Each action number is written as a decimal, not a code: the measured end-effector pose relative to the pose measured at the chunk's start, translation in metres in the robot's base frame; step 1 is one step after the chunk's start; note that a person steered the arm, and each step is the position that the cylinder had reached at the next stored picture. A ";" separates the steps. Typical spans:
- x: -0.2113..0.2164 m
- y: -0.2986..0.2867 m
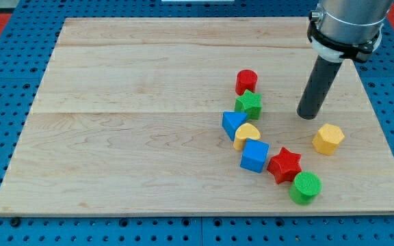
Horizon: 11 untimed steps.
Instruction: Slide the yellow hexagon and yellow heart towards left
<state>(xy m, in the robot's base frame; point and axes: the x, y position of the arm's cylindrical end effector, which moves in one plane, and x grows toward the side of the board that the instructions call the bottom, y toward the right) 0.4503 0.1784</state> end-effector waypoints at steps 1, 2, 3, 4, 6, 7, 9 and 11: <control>-0.005 0.042; 0.015 0.088; 0.045 0.050; 0.050 0.018; 0.071 0.022; 0.056 -0.053; 0.039 -0.188; 0.035 -0.198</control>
